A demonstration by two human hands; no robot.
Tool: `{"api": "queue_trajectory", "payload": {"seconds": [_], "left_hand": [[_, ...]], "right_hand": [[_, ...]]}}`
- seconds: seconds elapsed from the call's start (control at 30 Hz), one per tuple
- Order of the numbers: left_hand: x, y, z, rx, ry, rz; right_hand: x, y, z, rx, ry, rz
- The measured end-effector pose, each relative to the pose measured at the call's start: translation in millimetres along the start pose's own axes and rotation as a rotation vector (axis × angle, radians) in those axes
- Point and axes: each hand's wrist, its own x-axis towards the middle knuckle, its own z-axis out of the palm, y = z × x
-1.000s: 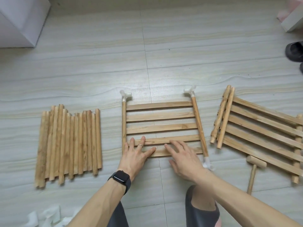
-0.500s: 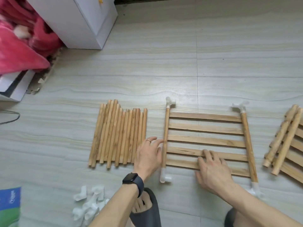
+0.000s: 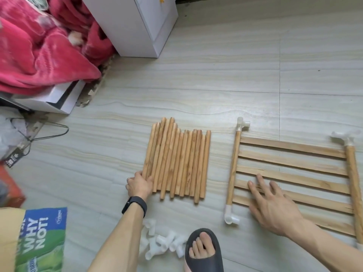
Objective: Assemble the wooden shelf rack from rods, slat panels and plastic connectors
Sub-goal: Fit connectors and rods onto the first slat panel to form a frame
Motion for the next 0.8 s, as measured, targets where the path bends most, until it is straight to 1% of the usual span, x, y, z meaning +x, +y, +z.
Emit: {"api": "queue_trajectory", "payload": {"seconds": [0.07,0.13,0.2,0.23,0.3,0.33,0.37,0.43,0.47,0.5,0.53,0.57,0.6,0.67,0.73,0.8], "left_hand": [[6.7,-3.4,-6.4,-0.073,0.001,-0.009],[5.7,-2.1,-14.5,-0.075,0.021,0.012],[-4.7,6.6,-19.1,-0.046,0.106,0.106],[-14.3,14.0,-18.5,-0.068,0.136,0.199],[-40.0,31.3,-10.0,-0.130,0.173,0.485],[-56.3,41.7,-4.0,-0.129,0.175,0.657],[-74.1,52.6,2.9,-0.097,0.165,0.826],[-111.0,73.3,20.9,0.029,0.144,1.148],[-129.1,81.8,31.7,0.092,0.136,1.299],[-145.3,88.3,43.1,0.125,0.112,1.422],[-158.1,92.4,53.7,0.134,0.069,1.498],[-168.0,93.6,63.3,0.128,0.009,1.518],[-175.4,92.1,70.7,0.122,-0.062,1.469],[-180.9,83.8,81.3,0.129,-0.181,1.209],[-178.5,70.9,89.2,0.203,-0.245,0.926],[-177.7,58.8,93.8,0.324,-0.331,0.762]], "right_hand": [[-0.9,-1.5,0.3,-0.009,-0.003,0.001],[-1.8,0.5,-0.5,-0.027,-0.005,-0.003],[-4.6,1.6,-4.7,0.037,0.000,0.009],[-7.4,1.5,-8.0,0.134,0.019,0.026],[-14.3,-1.7,-16.1,0.417,0.129,0.073],[-19.6,-3.3,-22.1,0.598,0.199,0.085],[-26.5,-5.4,-29.5,0.828,0.242,0.094],[-42.5,-9.1,-40.9,1.390,0.246,0.128],[-48.4,-7.6,-41.1,1.617,0.236,0.165],[-54.3,-4.0,-38.9,1.781,0.245,0.221],[-60.3,0.7,-33.3,1.873,0.282,0.297],[-66.9,6.2,-24.9,1.924,0.330,0.373],[-73.8,12.2,-15.3,1.958,0.376,0.454],[-87.7,26.3,3.8,2.014,0.465,0.629],[-99.1,38.1,19.4,2.020,0.507,0.775],[-106.9,42.3,33.1,2.007,0.482,0.832]]}}
